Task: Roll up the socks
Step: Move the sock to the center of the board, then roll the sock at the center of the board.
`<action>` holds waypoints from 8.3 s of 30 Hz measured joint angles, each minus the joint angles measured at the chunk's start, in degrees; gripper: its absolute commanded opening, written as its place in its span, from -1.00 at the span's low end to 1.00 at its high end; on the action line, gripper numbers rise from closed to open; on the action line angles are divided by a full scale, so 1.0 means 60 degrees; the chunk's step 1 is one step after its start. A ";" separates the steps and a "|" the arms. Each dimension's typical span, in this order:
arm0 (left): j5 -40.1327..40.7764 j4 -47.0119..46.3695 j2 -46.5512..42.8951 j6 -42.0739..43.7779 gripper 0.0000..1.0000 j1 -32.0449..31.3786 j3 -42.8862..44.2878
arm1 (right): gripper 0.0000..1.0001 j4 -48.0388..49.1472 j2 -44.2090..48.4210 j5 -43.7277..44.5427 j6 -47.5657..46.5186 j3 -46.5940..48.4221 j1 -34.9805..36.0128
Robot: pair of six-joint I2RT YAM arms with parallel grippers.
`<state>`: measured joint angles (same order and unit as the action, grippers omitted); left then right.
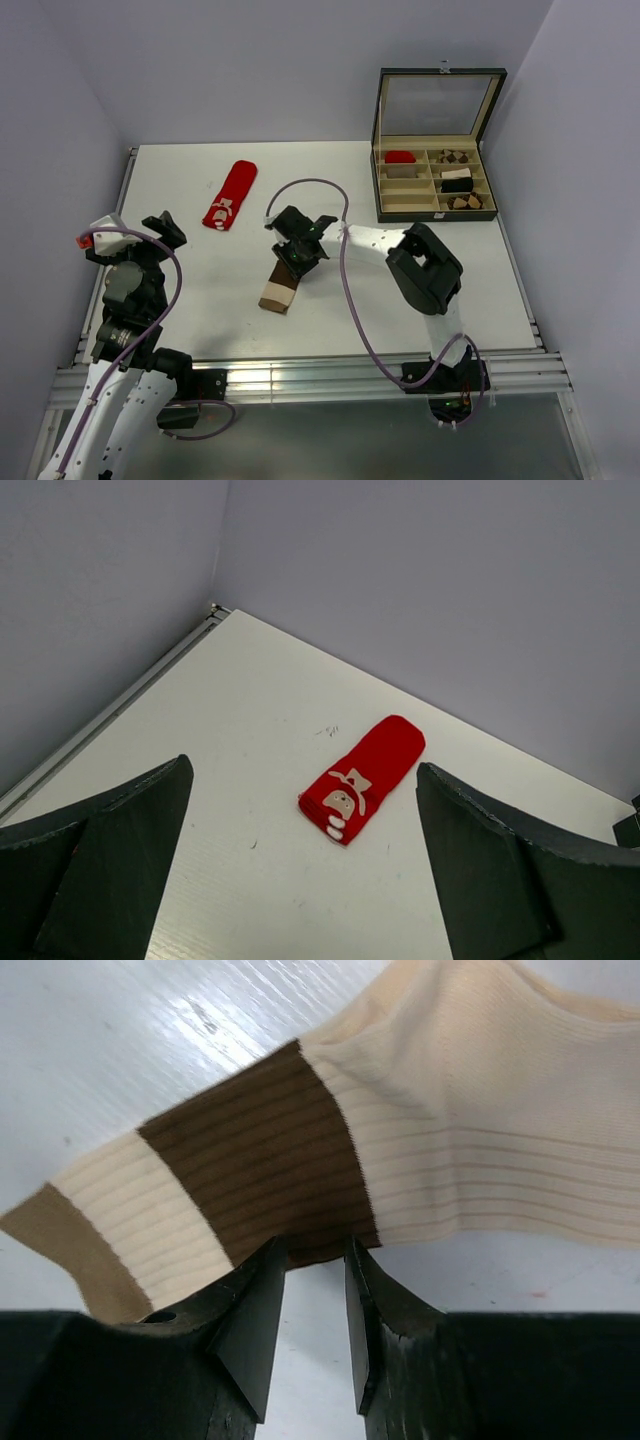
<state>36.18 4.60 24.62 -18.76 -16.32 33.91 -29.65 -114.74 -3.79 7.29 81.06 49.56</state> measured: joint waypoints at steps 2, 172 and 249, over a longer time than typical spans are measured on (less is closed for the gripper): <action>0.0000 0.0000 0.0000 -0.0004 0.99 0.0000 0.0000 | -0.24 0.0058 0.0022 0.0036 0.0215 0.0055 0.0055; -0.5741 -0.1009 1.0112 -0.5705 -0.17 -0.1942 0.0317 | -1.00 0.6583 -0.1351 -0.8007 0.4612 -0.2448 -0.2579; -0.5552 0.0124 1.1912 -0.5399 -0.54 -0.2233 0.2477 | -0.36 0.5934 0.1381 -0.5450 0.3005 -0.4116 -0.2721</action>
<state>2.87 5.34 96.09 -51.16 -29.71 48.77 5.96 -106.45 -36.49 25.32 56.36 33.23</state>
